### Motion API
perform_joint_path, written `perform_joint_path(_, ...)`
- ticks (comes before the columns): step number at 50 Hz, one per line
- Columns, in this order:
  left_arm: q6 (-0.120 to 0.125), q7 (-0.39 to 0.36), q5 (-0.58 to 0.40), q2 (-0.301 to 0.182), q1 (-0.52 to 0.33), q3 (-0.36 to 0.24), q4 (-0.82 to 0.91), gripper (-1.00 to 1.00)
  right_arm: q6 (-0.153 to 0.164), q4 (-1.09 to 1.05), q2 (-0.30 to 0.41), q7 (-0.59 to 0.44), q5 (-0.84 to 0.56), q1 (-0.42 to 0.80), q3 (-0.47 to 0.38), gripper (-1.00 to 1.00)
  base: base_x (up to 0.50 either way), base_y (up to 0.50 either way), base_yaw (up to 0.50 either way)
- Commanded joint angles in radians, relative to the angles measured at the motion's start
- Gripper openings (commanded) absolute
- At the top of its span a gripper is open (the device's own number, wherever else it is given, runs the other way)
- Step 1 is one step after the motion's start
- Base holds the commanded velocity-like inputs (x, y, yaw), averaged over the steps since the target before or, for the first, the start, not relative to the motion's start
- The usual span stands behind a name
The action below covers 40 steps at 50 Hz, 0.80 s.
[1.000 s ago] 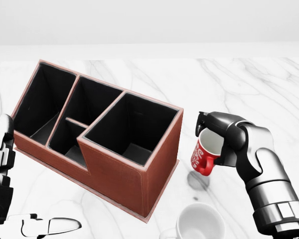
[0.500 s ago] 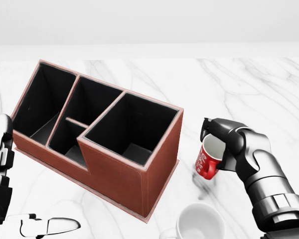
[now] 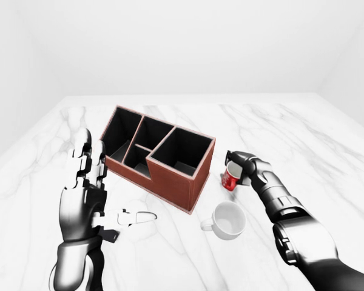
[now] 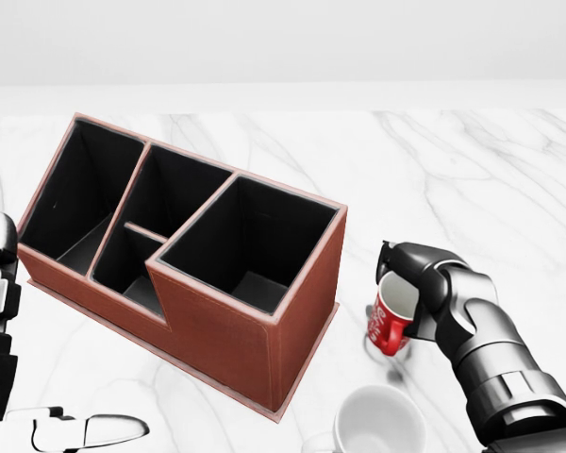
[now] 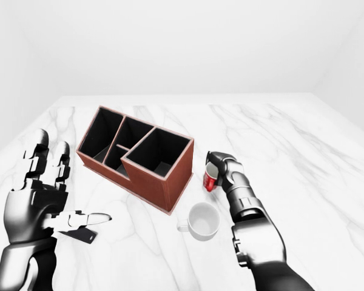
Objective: Pick up the red mug and place it to the right of the caddy.
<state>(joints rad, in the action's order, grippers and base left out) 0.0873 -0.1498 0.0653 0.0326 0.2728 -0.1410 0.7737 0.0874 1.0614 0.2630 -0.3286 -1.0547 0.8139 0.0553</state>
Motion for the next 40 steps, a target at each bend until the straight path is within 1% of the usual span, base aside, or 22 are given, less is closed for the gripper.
perform_joint_path(1, 0.0, -0.002, 0.0, 0.002, 0.005, 0.0, 0.012, 1.0, 0.0, 0.061, -0.015, 0.051, -0.032, 0.013, 0.006, -1.0, 0.0, 0.0, 0.0)
perform_joint_path(27, 0.0, -0.006, 0.005, 0.004, 0.003, -0.007, 0.01, 1.0, 0.0, 0.164, -0.043, 0.137, -0.014, 0.038, 0.022, -1.0, 0.0, 0.0, 0.0)
perform_joint_path(40, 0.0, -0.008, 0.009, 0.005, 0.007, -0.01, 0.017, 1.0, 0.0, 0.19, -0.055, 0.163, -0.008, 0.038, 0.027, -1.0, 0.0, 0.0, 0.0)
